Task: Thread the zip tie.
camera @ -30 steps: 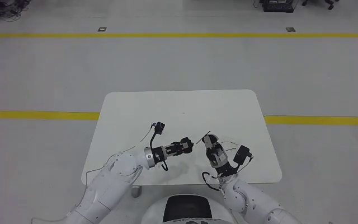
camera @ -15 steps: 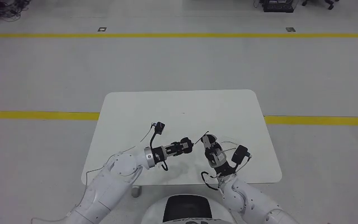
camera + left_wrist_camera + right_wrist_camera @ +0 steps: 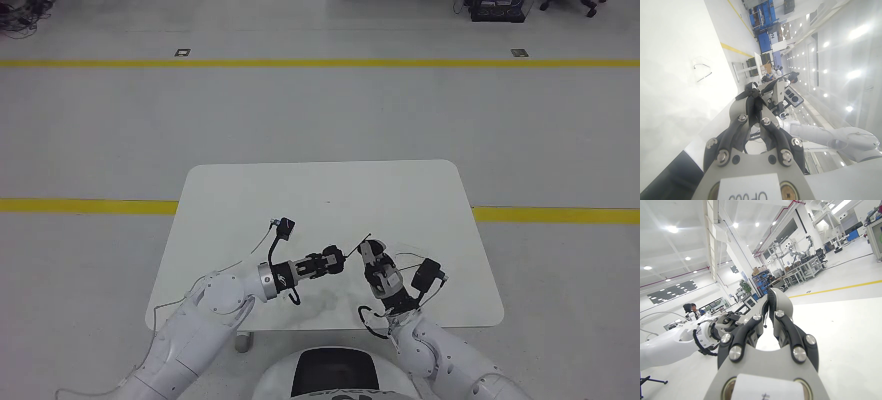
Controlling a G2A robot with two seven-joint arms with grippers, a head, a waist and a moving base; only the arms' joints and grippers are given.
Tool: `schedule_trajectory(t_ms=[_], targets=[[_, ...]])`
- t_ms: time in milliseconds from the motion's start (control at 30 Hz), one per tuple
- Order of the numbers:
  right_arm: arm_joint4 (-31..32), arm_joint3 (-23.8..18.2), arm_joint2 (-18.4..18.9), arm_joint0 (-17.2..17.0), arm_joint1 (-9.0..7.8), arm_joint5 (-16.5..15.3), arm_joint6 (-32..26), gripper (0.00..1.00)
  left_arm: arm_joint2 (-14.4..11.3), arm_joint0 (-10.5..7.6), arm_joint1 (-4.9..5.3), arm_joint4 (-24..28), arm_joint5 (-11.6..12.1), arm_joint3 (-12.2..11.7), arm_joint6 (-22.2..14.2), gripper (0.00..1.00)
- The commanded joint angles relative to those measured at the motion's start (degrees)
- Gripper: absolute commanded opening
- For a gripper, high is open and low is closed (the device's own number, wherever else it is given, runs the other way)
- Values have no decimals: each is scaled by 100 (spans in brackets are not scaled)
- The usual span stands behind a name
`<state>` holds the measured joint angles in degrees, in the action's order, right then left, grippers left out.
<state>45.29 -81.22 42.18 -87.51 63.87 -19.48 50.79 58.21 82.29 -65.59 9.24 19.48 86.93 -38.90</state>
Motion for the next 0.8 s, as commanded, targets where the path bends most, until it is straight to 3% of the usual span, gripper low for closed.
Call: schedule_trajectory(t_ms=[0, 767], targets=[[15, 2, 10, -8, 9, 0, -10, 0, 0, 0, 0, 0, 0, 0, 0, 0], [150, 14, 158, -94, 93, 0, 6, 0, 0, 0, 0, 0, 0, 0, 0, 0]])
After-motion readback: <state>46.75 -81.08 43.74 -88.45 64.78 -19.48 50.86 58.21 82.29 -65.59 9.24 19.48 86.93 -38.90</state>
